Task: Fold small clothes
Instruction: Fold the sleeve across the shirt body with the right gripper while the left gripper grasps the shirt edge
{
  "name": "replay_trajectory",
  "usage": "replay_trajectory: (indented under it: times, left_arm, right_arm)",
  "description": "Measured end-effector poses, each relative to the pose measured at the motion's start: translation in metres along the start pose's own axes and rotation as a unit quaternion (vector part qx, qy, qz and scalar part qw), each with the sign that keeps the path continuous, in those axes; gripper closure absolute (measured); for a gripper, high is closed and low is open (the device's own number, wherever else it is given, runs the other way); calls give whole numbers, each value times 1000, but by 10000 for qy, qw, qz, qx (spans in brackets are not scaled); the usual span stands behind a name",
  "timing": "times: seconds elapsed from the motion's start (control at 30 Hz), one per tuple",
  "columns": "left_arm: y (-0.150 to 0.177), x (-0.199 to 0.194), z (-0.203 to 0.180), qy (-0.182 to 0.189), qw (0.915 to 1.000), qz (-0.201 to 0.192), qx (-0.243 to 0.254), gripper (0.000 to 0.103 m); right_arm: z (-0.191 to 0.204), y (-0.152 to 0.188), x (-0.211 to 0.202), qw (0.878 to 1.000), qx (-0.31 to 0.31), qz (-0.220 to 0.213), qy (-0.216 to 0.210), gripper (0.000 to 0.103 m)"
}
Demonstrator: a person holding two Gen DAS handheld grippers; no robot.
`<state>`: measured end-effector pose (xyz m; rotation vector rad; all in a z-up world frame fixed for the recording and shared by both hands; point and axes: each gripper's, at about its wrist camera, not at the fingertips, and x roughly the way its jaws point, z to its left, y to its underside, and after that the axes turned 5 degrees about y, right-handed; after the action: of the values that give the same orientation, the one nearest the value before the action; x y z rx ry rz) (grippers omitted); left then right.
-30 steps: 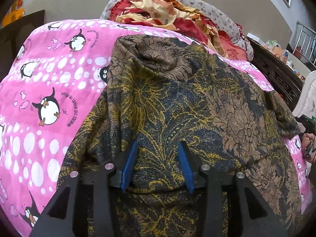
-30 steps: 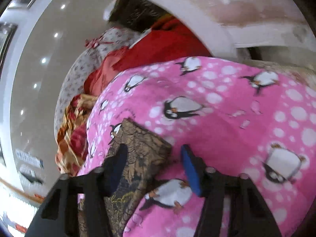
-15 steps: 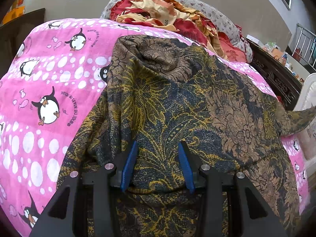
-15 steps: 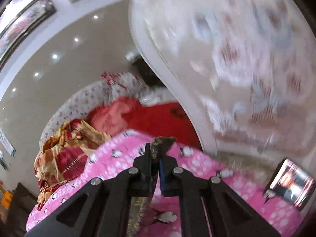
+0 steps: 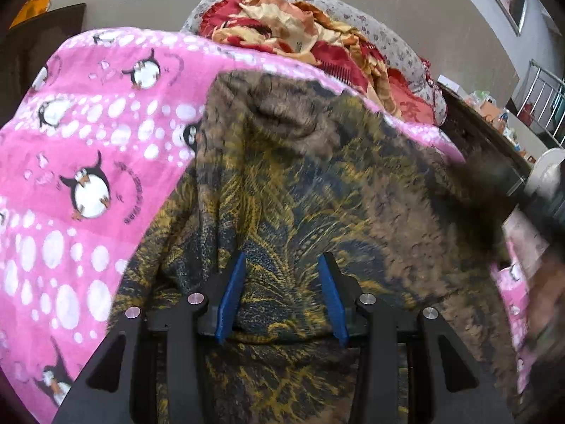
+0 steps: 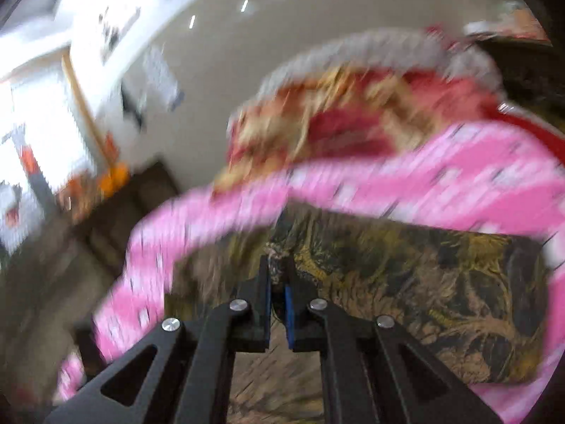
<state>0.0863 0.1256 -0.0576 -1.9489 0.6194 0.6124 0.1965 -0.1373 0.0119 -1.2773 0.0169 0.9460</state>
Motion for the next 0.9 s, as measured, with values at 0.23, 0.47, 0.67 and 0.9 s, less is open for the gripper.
replay_trajectory:
  times: [0.23, 0.47, 0.67, 0.9]
  left_arm:
    - [-34, 16, -40, 1541, 9867, 429, -296, 79]
    - [-40, 97, -68, 2332, 9535, 1511, -1164, 79]
    - [-38, 107, -68, 2288, 9516, 1482, -1421, 103]
    - [-32, 87, -75, 1658, 9774, 1148, -640, 103]
  right_arm:
    - [40, 86, 41, 9958, -572, 687, 172, 97]
    - [53, 90, 17, 9939, -985, 438, 249, 97]
    - [64, 91, 20, 9923, -1147, 431, 202, 95]
    - [57, 99, 5, 9913, -1010, 573, 623, 59]
